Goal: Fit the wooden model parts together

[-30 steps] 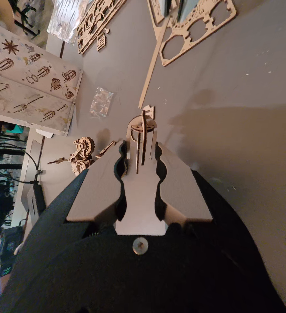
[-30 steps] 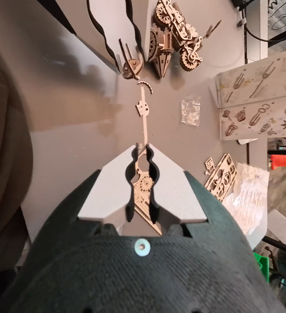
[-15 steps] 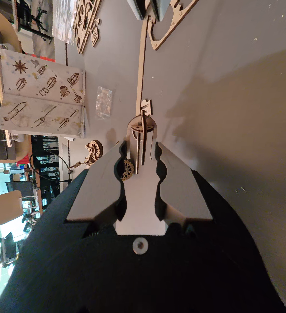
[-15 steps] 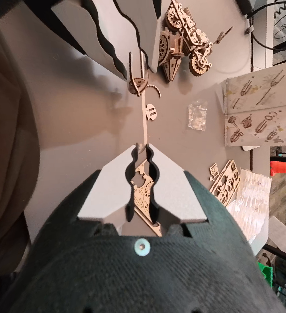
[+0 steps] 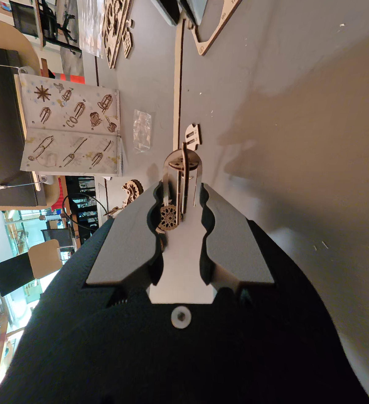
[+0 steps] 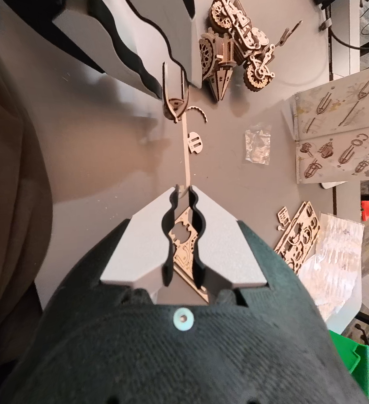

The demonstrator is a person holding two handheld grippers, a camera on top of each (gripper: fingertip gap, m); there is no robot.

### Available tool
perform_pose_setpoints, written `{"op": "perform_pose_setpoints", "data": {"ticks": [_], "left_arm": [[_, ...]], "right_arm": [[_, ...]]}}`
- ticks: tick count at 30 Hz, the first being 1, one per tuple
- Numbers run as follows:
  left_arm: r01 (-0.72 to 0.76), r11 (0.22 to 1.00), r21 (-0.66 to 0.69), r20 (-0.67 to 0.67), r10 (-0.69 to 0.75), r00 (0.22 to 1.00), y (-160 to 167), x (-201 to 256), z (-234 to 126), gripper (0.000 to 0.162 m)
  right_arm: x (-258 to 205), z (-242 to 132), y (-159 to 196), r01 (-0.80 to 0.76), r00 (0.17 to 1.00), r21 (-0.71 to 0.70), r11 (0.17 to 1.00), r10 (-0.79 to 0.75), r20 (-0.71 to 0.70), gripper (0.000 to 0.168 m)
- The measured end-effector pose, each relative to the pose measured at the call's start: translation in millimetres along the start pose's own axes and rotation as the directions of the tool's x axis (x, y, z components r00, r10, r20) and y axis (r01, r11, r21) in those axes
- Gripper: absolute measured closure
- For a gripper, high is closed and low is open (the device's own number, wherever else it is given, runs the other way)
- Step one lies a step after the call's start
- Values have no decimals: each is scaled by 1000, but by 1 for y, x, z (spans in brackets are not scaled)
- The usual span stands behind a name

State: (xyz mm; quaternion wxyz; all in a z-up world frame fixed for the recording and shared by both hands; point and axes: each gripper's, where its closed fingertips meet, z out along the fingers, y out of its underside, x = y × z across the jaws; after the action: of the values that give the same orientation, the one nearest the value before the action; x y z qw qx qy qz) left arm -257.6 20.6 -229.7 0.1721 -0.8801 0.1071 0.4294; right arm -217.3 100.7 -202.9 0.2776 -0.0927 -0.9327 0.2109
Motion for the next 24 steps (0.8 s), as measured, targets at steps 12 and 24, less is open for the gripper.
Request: {"op": "perform_pose_setpoints", "data": {"ticks": [12,24], "left_arm": [[7,1000,-25,-1,-7,1000,4,1,3,129],[26,1000,-8,2,-26,1000,4,-1,3,129]], "right_arm": [[-3,-6,-12,-48,998,90,995,44,40,161],[1,-10,-16,-80,996,174,982,74,43,161]]}}
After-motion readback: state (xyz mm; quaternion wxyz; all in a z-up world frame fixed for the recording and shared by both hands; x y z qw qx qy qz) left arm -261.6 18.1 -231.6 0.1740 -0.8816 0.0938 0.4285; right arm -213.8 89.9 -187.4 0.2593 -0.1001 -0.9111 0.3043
